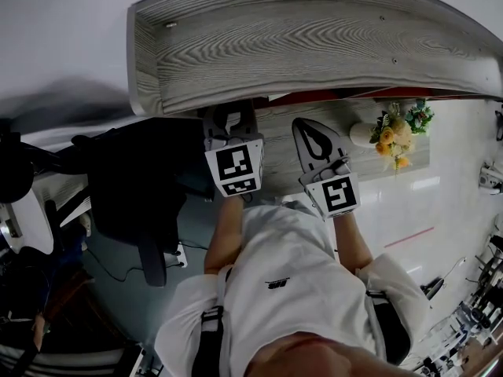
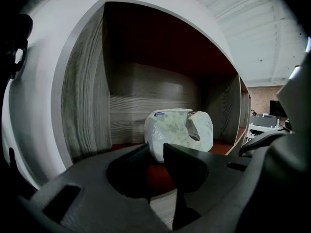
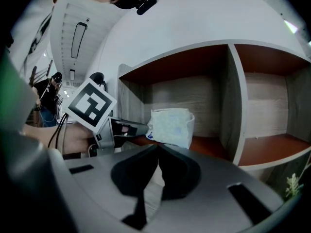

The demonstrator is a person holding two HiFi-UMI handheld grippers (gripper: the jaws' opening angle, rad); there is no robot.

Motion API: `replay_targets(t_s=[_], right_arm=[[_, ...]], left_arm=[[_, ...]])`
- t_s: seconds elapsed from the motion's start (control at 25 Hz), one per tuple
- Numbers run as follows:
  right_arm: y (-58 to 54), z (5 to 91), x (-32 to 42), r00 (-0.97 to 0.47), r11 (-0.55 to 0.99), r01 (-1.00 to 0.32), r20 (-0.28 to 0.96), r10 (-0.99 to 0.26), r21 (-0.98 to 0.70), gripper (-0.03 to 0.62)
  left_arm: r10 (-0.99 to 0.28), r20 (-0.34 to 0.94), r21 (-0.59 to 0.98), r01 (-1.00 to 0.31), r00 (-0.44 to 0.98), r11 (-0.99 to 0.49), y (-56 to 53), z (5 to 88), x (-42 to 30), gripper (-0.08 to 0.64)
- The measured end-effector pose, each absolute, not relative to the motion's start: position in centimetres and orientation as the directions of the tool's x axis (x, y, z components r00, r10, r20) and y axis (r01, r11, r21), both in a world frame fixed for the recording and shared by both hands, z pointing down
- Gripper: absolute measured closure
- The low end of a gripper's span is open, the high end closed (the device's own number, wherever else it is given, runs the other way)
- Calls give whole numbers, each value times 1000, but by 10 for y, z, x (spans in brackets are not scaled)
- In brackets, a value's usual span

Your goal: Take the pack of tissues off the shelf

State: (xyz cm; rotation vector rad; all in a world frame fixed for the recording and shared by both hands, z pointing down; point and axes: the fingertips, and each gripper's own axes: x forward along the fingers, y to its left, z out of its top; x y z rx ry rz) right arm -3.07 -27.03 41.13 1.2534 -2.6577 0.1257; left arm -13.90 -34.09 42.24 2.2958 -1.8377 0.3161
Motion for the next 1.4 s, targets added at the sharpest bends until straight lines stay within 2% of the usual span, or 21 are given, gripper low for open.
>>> replay_targets(t_s=[0.2, 0.44, 0.84, 1.4], right_arm=[[-270, 411, -30, -622, 637, -771, 213, -753, 1, 566], [-269, 410, -26, -620, 635, -772, 213, -755, 1, 566], [-262, 405, -21, -617, 632, -775, 201, -761, 14, 566], [-249, 392, -7, -619, 632, -774, 166, -768, 43, 566]], left_arm=[[-921, 346, -32, -979, 177, -200, -344, 429, -139, 465], [-907, 397, -105, -974, 143, -199, -346, 434, -140, 528], [-907, 363, -15, -972, 213, -235, -338, 434, -135, 532], [-916, 313, -11, -963, 252, -269, -314, 422, -120, 532]])
